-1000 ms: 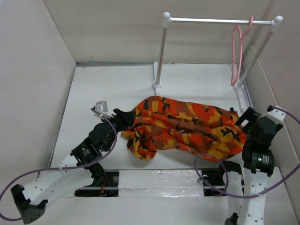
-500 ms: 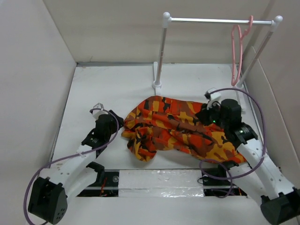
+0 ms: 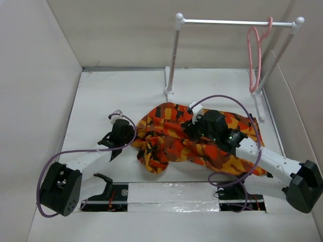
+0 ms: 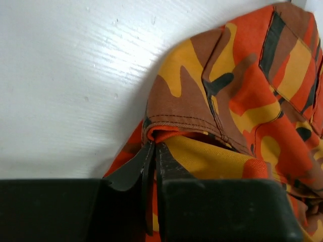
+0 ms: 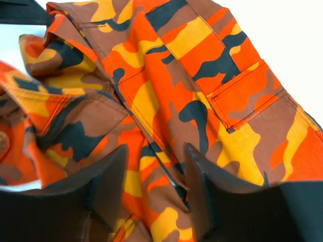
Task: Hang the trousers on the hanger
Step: Flatten out the trousers at the center of the board.
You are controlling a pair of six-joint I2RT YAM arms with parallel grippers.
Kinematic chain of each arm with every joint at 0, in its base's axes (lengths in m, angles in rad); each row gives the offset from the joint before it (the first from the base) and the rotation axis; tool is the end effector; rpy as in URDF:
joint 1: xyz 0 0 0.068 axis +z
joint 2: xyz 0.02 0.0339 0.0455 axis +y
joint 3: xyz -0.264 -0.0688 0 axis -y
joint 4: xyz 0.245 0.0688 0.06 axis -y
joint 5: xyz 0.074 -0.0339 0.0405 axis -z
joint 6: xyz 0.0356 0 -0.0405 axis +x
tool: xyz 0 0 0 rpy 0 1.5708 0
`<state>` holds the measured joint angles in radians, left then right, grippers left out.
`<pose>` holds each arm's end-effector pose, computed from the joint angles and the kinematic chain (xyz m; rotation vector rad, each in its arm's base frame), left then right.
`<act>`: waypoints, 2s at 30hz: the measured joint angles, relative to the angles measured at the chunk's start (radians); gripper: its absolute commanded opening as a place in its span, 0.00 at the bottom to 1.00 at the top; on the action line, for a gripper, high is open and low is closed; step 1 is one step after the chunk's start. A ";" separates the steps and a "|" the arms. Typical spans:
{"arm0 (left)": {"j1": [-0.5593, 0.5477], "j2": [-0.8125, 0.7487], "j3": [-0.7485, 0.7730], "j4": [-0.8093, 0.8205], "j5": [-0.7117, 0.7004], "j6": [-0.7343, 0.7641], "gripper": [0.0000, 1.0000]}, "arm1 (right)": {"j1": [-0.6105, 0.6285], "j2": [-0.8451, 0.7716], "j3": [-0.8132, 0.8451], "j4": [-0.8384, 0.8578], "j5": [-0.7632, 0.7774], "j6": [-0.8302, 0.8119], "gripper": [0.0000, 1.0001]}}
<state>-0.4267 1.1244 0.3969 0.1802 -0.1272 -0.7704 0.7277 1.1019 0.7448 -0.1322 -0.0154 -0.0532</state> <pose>0.2042 -0.0879 0.1766 -0.4468 2.1210 -0.5715 0.1848 0.1653 0.2681 -0.8037 1.9274 0.4301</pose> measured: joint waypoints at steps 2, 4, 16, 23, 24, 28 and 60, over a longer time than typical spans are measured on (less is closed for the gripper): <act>0.000 0.006 0.021 -0.013 -0.025 0.003 0.00 | 0.000 0.012 -0.029 0.042 0.004 0.006 0.14; 0.000 0.004 0.066 -0.034 -0.056 0.007 0.00 | 0.000 0.033 -0.065 0.085 0.007 0.019 0.06; -0.040 -0.072 0.575 -0.231 -0.308 0.163 0.00 | -0.014 0.192 -0.172 0.161 -0.005 0.043 0.11; -0.056 0.163 0.863 -0.338 -0.369 0.304 0.13 | -0.027 0.205 -0.190 0.222 -0.024 0.051 0.21; -0.071 0.200 0.881 -0.338 -0.372 0.314 0.13 | -0.030 0.205 -0.194 0.224 -0.025 0.051 0.22; -0.204 0.294 0.831 -0.318 -0.357 0.335 0.24 | -0.041 0.186 -0.219 0.217 -0.019 0.064 0.18; 0.584 0.550 0.586 -0.053 0.096 -0.015 0.45 | 0.014 -0.026 -0.221 0.177 0.035 0.023 0.04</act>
<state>0.1577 1.6749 0.9825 0.1268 -0.0315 -0.7853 0.7422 1.0763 0.5240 0.0448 0.0200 -0.0307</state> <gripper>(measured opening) 0.444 0.029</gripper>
